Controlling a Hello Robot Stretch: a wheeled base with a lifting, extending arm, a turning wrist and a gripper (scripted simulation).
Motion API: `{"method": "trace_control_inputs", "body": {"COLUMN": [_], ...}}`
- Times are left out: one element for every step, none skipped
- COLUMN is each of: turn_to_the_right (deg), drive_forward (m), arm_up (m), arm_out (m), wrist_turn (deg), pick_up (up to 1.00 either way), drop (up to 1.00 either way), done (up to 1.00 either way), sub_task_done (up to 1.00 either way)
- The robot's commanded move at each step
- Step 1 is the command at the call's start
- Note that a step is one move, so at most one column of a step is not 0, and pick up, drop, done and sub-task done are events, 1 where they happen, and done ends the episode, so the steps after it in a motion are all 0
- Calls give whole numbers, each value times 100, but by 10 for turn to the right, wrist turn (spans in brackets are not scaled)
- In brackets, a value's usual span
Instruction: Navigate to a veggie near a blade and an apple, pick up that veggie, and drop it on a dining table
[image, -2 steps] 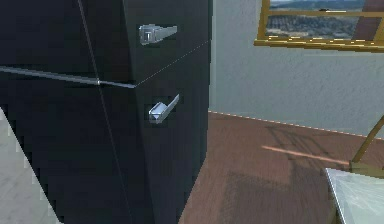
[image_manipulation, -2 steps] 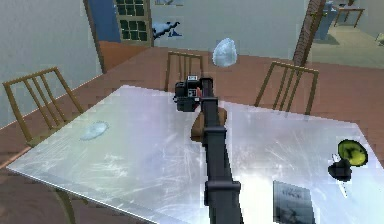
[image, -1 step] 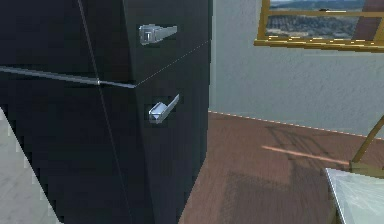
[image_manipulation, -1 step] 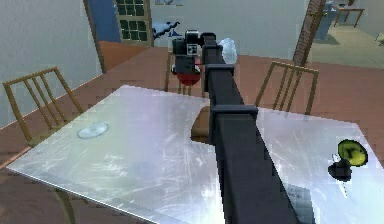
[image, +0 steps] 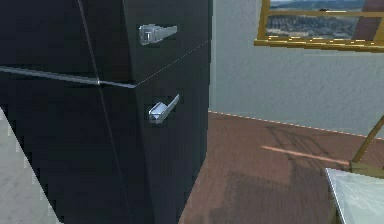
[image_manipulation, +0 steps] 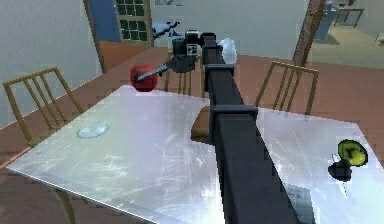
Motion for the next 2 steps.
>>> {"method": "trace_control_inputs", "body": {"turn_to_the_right": [0,0], "drive_forward": [0,0], "arm_up": [0,0], "arm_out": [0,0], "wrist_turn": [-450,-420], "pick_up": [0,0], "drop": [0,0], "done": [0,0], "sub_task_done": [0,0]}}
